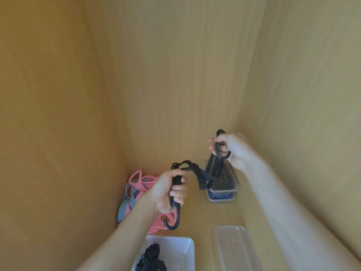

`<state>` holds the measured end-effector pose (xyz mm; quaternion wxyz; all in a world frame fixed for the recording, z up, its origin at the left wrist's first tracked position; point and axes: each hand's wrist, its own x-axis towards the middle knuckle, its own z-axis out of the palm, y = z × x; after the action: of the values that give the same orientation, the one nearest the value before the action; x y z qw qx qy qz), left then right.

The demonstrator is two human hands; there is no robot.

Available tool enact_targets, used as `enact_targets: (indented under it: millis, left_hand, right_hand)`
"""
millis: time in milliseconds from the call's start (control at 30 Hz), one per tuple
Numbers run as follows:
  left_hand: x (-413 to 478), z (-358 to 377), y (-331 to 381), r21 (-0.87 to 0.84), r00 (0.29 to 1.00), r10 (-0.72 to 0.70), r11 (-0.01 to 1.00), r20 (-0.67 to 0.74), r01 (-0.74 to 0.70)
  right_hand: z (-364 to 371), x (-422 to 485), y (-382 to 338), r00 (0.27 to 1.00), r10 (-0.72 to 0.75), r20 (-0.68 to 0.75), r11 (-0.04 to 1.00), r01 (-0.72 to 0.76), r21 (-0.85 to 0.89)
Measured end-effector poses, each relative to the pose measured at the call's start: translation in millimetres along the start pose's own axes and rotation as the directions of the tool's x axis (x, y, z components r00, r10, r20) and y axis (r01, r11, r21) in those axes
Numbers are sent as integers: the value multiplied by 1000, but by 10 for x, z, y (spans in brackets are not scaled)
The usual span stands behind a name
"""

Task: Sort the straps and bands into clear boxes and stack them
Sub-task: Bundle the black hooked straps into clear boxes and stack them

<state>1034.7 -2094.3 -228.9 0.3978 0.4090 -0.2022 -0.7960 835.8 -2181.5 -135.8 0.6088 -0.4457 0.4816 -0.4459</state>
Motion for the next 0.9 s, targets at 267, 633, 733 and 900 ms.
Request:
enact_targets:
  millis: [267,633,733,900]
  left_hand:
    - [2,-185,-78,-115,991,111,988,74,-102]
    - [93,-261,-173,658,921,326,745,-214,-111]
    - [125,-339,-150,597,885,315,801,-343,-54]
    - [67,-480,-44,400,867,180,916,-465,25]
  right_hand:
    - [-159,69,-83,1000,30,-10,970,-27,243]
    - [-192,41,-223,996,-88,-6,925,84,371]
    - [-249,35,-313,991,-128,-42,881,133,454]
    - [-320,8,-408,986,-145,-82,800,165,577]
